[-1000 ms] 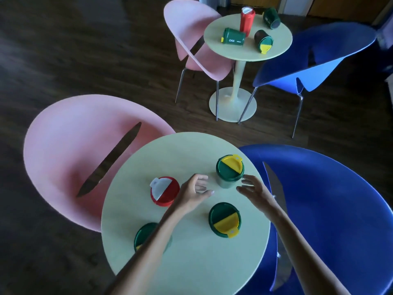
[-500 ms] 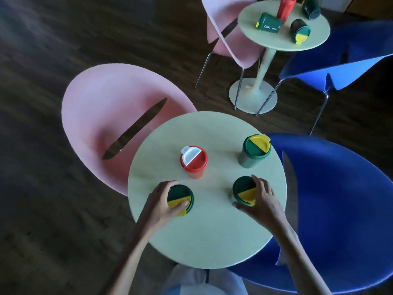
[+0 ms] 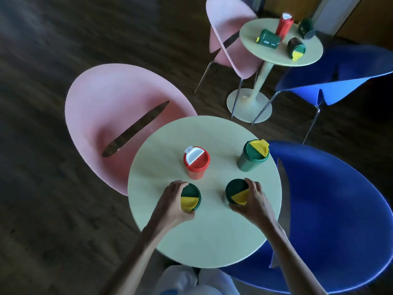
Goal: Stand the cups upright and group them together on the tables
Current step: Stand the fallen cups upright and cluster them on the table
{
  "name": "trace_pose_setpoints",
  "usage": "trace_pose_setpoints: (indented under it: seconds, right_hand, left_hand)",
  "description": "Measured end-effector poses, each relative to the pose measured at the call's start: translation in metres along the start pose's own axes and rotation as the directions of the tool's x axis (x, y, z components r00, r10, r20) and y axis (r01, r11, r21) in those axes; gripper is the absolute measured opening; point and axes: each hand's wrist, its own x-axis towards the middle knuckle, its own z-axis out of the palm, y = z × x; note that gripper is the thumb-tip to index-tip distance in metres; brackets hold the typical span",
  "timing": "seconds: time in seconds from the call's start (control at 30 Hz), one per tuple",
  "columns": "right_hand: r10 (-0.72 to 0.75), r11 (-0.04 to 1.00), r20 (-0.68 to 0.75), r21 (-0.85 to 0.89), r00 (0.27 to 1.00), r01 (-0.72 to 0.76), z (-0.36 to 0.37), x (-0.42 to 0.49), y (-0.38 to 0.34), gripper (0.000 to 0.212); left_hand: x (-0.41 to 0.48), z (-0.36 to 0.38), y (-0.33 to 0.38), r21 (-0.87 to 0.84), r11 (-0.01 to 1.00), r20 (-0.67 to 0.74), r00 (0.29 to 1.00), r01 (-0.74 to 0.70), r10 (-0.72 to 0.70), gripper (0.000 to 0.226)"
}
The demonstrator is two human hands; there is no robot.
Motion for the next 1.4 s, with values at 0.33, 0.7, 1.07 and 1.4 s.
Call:
trace_pose_setpoints:
  seconds: [0.33, 0.7, 1.07, 1.4]
  right_hand:
    - [-0.085, 0.996, 0.058, -0.011, 0.995, 0.085, 0.016, 0.005, -0.030, 0.095]
    - [-0.083, 0.997, 0.052, 0.004, 0.995, 0.083, 0.016, 0.009, -0.017, 0.101]
    - [-0.129, 0.957, 0.033, 0.267, 0.991, 0.116, 0.017, 0.006, -0.005, 0.091]
    - [-0.147, 0.946, 0.032, 0.298, 0.989, 0.131, 0.023, 0.009, -0.012, 0.091]
  left_hand:
    - [0.037, -0.002, 0.010, 0.075, 0.987, 0.277, 0.954, -0.143, 0.118, 0.081]
    - [0.008, 0.014, 0.018, 0.046, 0.995, -0.053, 0.995, 0.084, -0.082, 0.093]
    - [0.019, 0.003, 0.001, -0.119, 0.991, 0.206, 0.978, 0.069, -0.043, 0.102]
    - [0.010, 0.008, -0.006, -0.229, 0.961, 0.052, 0.987, 0.158, -0.150, 0.095]
